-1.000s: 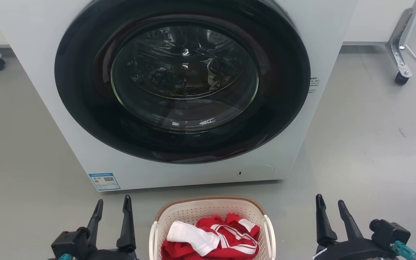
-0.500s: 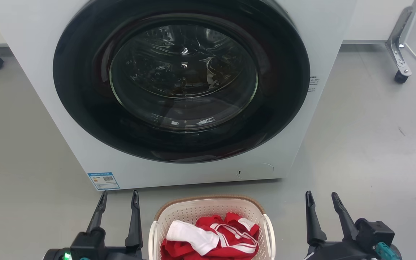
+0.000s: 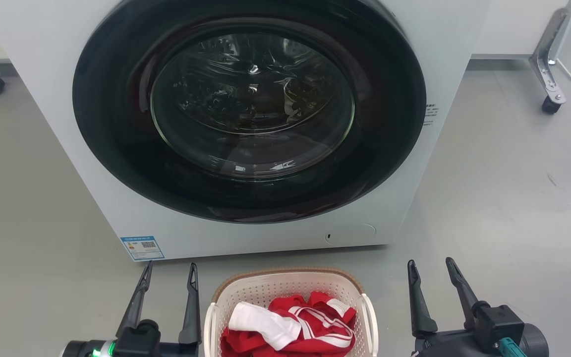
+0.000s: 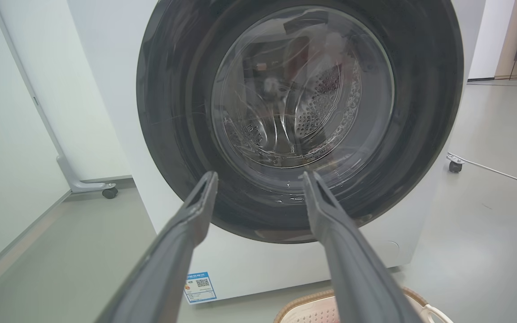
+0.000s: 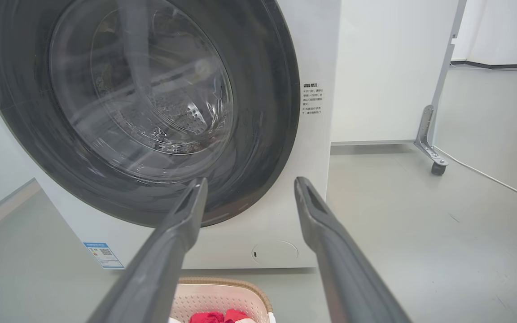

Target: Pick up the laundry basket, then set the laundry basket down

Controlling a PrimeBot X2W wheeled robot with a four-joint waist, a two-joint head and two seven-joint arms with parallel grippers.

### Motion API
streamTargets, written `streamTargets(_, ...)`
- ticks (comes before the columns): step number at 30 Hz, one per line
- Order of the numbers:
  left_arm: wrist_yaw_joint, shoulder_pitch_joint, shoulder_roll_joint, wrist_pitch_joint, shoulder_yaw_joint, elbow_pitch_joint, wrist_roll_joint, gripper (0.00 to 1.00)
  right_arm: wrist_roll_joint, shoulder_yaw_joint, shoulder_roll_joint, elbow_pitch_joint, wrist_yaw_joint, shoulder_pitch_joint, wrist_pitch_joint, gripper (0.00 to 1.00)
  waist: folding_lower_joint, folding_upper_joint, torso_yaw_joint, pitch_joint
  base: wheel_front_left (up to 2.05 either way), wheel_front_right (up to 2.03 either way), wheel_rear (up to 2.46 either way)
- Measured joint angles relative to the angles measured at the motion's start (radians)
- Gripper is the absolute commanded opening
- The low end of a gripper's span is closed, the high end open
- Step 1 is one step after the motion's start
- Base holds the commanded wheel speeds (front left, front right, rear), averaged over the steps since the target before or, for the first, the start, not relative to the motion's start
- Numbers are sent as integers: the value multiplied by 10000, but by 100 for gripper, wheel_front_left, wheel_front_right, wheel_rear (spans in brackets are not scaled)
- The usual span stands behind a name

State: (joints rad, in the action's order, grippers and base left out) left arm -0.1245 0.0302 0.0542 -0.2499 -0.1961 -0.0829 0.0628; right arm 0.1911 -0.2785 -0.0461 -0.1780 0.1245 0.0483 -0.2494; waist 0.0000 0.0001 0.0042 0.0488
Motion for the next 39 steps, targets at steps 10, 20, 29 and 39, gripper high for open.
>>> streamTargets(10,0,0,-2,0,8,-2,378,100,0,54,0,33,0,-2,2,100,0,0,1,-15,0,0,0)
streamTargets(20,0,0,-2,0,-33,-2,568,100,0,73,0,33,2,-5,2,100,0,0,1,-42,0,0,0)
streamTargets(29,0,1,-2,0,-27,-2,640,100,0,90,0,35,2,-13,0,100,0,0,13,-70,0,0,0)
streamTargets(39,0,160,-2,-31,-25,140,667,100,-36,105,0,190,2,-35,0,100,0,0,22,130,0,0,0)
